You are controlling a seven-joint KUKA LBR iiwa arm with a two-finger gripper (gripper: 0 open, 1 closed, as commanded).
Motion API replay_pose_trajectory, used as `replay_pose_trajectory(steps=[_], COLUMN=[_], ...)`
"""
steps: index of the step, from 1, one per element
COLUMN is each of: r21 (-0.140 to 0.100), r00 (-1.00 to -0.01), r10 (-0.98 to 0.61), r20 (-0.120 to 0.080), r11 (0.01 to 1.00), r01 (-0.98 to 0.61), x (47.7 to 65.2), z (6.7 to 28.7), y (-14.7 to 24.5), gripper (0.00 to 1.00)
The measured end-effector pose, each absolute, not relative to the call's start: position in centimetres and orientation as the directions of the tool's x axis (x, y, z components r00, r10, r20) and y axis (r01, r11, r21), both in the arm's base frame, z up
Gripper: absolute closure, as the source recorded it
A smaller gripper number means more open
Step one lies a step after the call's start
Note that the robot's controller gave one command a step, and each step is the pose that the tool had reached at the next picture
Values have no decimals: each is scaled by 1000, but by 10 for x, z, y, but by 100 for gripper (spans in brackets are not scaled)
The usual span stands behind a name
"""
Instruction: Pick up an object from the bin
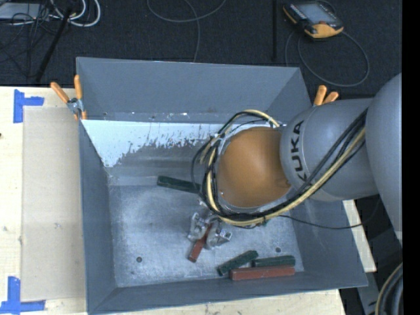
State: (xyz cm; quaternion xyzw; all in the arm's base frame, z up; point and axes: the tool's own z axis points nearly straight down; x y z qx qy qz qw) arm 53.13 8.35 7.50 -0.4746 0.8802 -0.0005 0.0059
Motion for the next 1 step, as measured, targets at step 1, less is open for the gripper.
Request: replay_pose_trajectory(steps=[1], r21=[-7], r00=[-549], r10=[-836], r20=[-10], r11=[549], r01=[-836], x=[531], z=[75], y=[84], gripper=[100])
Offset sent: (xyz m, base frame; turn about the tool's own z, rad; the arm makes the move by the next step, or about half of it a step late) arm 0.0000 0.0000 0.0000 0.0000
